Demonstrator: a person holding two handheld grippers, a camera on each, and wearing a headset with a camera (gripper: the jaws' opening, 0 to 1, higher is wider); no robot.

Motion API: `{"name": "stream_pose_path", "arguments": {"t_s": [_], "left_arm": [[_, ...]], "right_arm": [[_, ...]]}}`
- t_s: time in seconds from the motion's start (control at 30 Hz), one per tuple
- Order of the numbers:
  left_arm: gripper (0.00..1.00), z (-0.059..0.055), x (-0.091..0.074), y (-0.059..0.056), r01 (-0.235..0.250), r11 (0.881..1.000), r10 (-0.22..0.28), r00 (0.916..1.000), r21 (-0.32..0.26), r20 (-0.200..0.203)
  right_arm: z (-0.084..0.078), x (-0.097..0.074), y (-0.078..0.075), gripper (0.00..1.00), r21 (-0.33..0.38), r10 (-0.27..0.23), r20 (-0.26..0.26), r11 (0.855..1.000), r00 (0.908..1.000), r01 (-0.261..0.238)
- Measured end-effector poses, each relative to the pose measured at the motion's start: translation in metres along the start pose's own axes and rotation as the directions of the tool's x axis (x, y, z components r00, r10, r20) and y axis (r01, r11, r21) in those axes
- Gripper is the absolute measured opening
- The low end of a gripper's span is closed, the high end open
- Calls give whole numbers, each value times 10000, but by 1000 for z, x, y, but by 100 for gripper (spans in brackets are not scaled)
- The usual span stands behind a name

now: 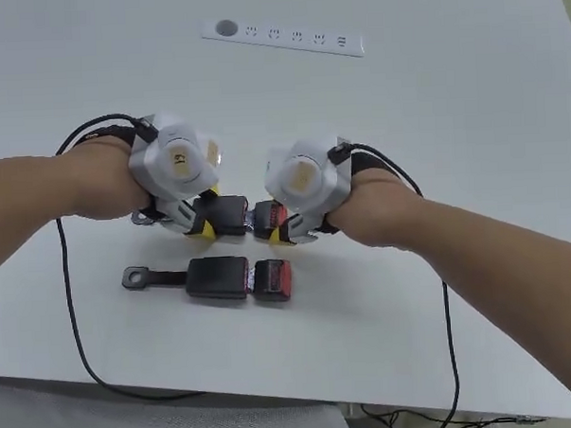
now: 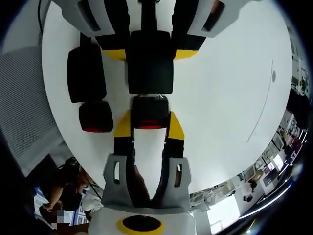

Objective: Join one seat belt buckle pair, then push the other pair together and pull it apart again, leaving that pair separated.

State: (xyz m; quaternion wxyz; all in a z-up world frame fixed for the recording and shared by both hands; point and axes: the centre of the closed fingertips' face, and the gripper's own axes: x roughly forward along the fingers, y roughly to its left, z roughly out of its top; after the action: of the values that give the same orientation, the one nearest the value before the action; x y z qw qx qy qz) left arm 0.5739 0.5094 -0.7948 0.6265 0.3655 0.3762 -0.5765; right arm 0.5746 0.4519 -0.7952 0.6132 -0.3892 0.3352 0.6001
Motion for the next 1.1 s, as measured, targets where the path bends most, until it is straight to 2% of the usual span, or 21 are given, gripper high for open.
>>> {"name": "stream_pose_path", "arguments": {"t_s": [0.57, 0.77, 0.9, 1.0, 1.1], "left_arm": [[33, 2, -1, -1, 75, 9999, -75, 10000, -85, 48], [33, 5, -4, -5, 39, 9999, -38, 10000, -134, 35], [33, 4, -3, -5, 26, 9998, -25, 10000, -185, 31], [33, 4, -4, -4, -50, 9995, 52, 10000, -324, 60], [33, 4, -4, -6, -82, 9995, 86, 9999, -319, 140]], "right_arm": [[0, 0, 0, 29, 2, -3, -3, 10000, 10000, 3], [0, 1, 0, 29, 0, 21, 12, 10000, 10000, -21], [-3, -1, 1, 29, 22, 28, -21, 10000, 10000, -28], [-10, -5, 0, 30, 23, 15, -134, 10000, 9999, -15], [-14, -8, -1, 30, 108, 61, 101, 9999, 9999, -62]]}}
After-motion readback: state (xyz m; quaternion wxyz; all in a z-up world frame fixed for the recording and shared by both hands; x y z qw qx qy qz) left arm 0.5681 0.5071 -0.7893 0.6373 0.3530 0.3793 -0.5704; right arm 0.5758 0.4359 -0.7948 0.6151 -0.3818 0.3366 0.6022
